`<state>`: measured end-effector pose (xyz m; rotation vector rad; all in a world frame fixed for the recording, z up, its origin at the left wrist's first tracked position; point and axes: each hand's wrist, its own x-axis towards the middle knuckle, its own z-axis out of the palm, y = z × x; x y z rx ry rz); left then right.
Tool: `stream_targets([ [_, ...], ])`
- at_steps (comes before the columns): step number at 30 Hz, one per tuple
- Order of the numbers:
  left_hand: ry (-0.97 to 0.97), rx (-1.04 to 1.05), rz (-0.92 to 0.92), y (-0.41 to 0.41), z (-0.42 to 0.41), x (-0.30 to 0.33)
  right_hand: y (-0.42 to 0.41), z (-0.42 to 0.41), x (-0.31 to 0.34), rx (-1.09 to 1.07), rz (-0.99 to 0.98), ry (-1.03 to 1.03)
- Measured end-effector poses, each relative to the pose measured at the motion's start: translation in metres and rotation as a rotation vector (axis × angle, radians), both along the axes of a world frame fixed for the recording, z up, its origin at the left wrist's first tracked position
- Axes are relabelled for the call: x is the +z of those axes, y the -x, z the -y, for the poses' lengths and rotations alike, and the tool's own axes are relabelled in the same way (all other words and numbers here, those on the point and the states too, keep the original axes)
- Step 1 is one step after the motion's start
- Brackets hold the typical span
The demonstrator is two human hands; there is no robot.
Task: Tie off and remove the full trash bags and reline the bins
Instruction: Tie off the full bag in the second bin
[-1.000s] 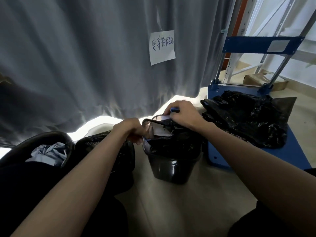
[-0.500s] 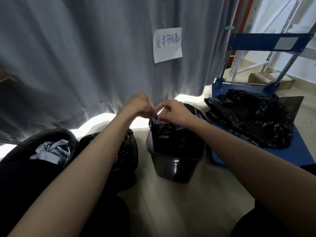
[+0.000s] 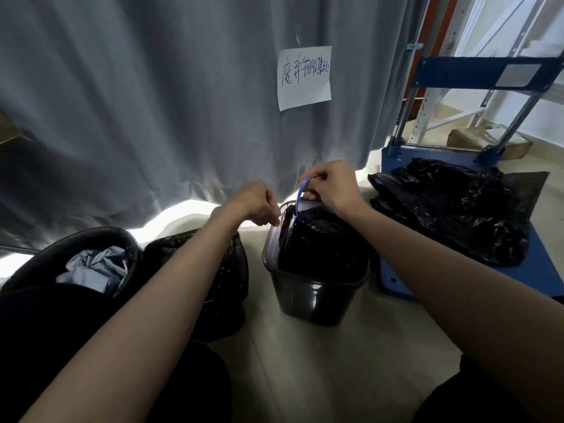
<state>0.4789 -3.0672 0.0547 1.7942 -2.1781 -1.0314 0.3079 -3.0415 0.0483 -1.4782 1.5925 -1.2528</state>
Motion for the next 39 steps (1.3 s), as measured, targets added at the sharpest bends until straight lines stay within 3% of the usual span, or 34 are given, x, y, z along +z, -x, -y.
stream_targets([
  [11,0.293,0.009,0.072,0.045,-0.008,-0.046,0.004,-0.005,0.017,-0.033,0.127,0.089],
  [17,0.341,-0.022,0.190,0.029,0.002,-0.044,0.039,-0.005,0.019,-0.263,0.305,0.026],
  [24,0.225,0.085,-0.004,0.013,0.008,-0.045,0.042,-0.008,0.011,-0.225,0.352,-0.185],
  [26,0.184,0.070,-0.075,0.012,0.009,-0.039,0.040,-0.007,0.009,-0.199,0.290,-0.206],
  [30,0.151,0.095,-0.113,0.018,0.005,-0.028,0.035,-0.007,0.005,-0.235,-0.183,-0.117],
  [39,0.204,0.169,0.047,0.038,-0.015,-0.045,0.007,-0.001,-0.015,0.063,-0.372,-0.273],
])
